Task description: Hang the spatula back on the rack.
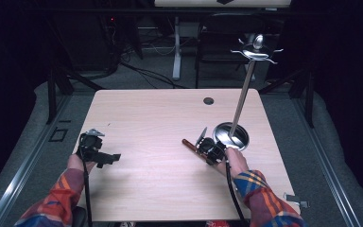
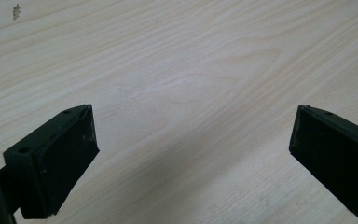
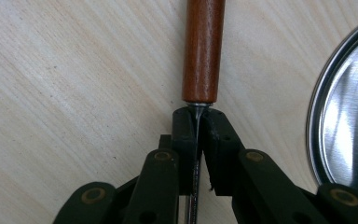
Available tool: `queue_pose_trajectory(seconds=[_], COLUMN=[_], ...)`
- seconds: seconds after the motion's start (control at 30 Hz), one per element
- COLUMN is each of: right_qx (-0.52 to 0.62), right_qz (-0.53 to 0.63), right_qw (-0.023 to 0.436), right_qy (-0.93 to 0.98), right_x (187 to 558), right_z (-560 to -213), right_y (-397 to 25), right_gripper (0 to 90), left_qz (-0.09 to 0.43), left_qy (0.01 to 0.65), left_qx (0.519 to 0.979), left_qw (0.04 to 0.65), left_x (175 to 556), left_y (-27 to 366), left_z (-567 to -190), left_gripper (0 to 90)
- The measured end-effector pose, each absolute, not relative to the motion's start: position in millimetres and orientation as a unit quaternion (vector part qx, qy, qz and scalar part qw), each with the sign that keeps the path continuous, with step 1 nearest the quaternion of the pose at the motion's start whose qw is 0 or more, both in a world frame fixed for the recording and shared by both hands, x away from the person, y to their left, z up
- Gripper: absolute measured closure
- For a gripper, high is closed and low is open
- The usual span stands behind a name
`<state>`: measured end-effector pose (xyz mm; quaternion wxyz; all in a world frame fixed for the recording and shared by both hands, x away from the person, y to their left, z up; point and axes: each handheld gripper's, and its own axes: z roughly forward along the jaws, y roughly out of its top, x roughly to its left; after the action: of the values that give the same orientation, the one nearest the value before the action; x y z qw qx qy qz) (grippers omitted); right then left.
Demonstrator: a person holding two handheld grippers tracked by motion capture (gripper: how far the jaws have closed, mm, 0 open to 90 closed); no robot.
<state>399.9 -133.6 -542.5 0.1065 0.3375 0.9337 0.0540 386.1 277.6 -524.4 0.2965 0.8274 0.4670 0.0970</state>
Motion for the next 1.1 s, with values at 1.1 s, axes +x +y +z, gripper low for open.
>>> queue_pose_trajectory(seconds=[1.1], right_qx=[0.333], right_qz=[0.16], right_qw=[0.13], right_qy=[0.92], right_x=[373.5], right_z=[-494.6], right_y=[-162.9], right_gripper=[84.5], left_qz=[0.104], left_qy=[0.467], left_qx=[0.825], left_qw=[0.299], left_x=[386.4], left_y=[280.1], left_z=[-523.4], left_gripper=[1.0])
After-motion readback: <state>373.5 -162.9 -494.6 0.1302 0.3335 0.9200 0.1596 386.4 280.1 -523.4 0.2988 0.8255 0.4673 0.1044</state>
